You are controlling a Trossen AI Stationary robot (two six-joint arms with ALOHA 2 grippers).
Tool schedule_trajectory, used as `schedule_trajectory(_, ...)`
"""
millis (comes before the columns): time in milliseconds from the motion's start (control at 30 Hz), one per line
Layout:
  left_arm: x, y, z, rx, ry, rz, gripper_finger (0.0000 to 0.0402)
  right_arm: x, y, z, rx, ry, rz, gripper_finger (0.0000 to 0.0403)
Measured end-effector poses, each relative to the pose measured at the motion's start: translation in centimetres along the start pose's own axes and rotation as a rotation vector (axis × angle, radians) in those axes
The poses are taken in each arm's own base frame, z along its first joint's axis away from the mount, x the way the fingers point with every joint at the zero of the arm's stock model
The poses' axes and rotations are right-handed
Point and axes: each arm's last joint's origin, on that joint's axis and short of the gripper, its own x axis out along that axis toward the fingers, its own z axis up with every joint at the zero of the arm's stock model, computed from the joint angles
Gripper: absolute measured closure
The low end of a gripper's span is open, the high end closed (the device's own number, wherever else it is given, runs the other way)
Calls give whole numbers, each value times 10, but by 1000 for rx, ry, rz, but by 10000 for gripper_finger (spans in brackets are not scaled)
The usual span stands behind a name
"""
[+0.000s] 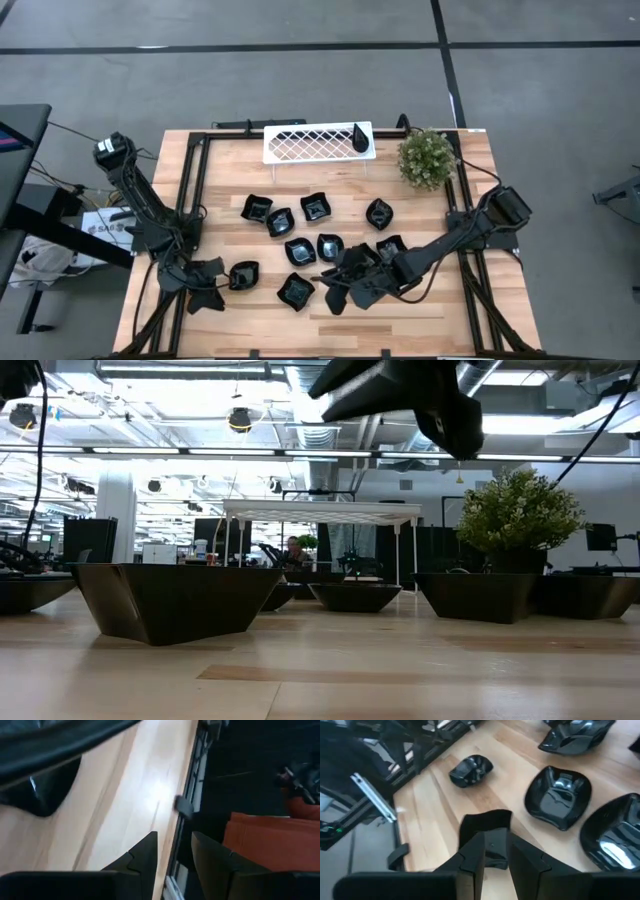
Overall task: Pick & Place Mini shaped plates
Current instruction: Put the black leaf shaped plate on the shelf
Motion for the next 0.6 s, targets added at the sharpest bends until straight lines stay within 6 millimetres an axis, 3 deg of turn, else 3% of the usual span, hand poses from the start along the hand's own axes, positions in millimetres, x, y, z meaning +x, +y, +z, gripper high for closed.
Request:
schedule_trajectory(333, 5, 9, 35, 204, -210, 111, 280, -2, 4, -3, 2, 19, 33, 329)
schedule_trajectory(600, 5, 24, 59, 312, -224, 244, 280, -2, 3, -2, -7, 17, 31, 329)
